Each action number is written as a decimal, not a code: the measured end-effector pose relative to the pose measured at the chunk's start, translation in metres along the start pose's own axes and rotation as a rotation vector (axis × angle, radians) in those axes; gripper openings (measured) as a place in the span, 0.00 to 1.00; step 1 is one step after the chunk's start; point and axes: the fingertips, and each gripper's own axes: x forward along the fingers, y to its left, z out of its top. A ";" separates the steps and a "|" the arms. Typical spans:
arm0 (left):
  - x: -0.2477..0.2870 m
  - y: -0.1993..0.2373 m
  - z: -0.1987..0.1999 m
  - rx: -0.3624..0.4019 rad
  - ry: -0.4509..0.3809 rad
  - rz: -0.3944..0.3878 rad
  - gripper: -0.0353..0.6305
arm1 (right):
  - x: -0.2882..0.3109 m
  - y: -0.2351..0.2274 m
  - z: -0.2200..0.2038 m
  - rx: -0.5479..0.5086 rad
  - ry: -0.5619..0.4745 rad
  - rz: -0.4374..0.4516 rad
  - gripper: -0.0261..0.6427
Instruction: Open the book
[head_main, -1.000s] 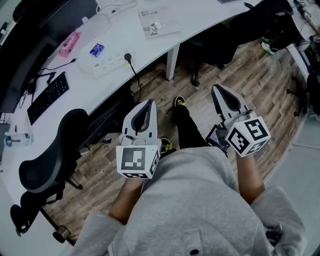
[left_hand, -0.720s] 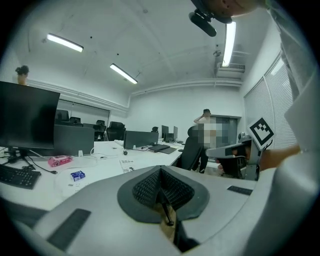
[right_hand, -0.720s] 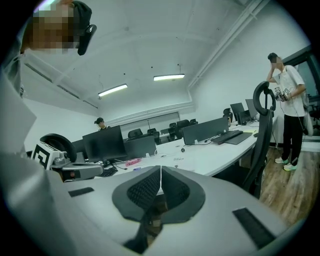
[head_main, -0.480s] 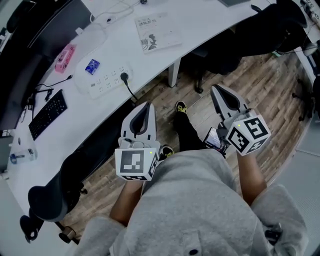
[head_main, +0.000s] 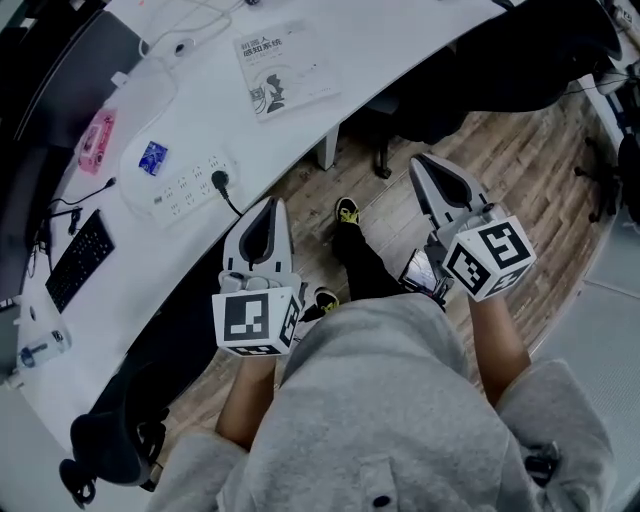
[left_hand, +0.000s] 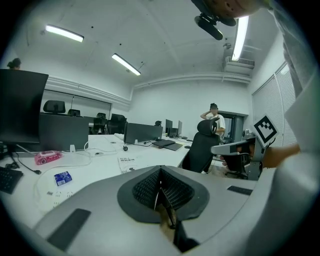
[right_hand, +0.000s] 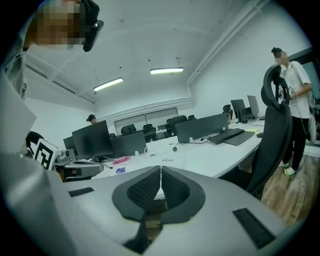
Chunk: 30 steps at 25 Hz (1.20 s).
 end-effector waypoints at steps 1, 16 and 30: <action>0.006 0.003 0.000 -0.005 0.004 0.002 0.07 | 0.007 -0.003 0.001 0.003 0.003 0.003 0.09; 0.076 0.049 0.024 -0.038 0.054 0.088 0.07 | 0.092 -0.034 0.029 0.044 0.039 0.075 0.09; 0.141 0.063 0.057 -0.022 0.063 0.127 0.07 | 0.148 -0.072 0.043 0.118 0.080 0.135 0.09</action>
